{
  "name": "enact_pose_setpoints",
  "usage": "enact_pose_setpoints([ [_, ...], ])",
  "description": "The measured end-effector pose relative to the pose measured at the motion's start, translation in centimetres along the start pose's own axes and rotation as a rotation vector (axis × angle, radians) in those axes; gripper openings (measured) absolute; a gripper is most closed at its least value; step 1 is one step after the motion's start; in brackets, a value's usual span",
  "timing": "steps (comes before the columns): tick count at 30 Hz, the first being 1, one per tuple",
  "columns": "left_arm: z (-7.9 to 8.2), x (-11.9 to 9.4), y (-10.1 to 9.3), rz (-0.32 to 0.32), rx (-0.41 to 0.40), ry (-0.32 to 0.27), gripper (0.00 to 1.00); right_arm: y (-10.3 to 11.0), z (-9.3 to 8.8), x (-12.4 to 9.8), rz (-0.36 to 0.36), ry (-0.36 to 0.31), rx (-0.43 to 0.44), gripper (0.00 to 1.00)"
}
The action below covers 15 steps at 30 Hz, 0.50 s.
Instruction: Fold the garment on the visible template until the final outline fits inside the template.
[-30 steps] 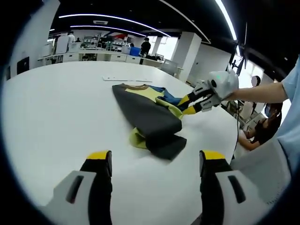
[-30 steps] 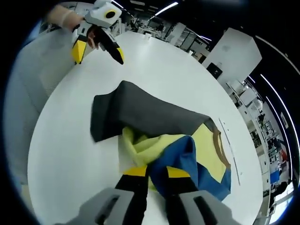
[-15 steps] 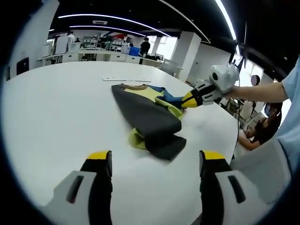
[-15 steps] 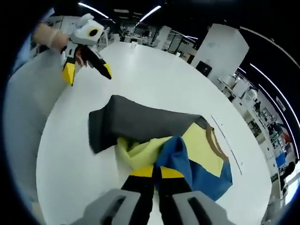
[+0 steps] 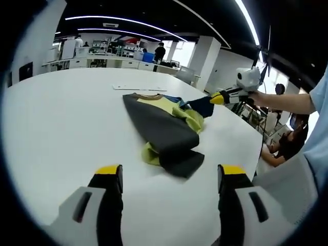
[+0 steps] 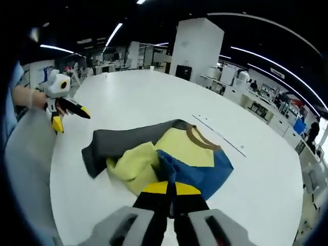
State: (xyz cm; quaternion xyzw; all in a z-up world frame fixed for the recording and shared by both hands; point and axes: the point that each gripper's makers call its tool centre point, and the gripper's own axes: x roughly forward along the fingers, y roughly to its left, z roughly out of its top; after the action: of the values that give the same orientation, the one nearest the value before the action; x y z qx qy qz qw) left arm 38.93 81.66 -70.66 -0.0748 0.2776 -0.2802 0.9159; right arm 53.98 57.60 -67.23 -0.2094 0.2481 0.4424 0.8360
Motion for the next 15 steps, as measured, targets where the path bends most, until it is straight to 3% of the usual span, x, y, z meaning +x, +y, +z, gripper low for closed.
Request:
enact_pose_setpoints([
  [10, -0.1, 0.2, 0.0, -0.004, 0.004, 0.005, 0.72, -6.5, -0.4, -5.5, -0.166, -0.049, 0.169, 0.0],
  [15, 0.1, 0.3, 0.0, -0.004, 0.004, 0.001, 0.72, -9.6, -1.0, -8.2, -0.242, -0.052, 0.2, 0.0],
])
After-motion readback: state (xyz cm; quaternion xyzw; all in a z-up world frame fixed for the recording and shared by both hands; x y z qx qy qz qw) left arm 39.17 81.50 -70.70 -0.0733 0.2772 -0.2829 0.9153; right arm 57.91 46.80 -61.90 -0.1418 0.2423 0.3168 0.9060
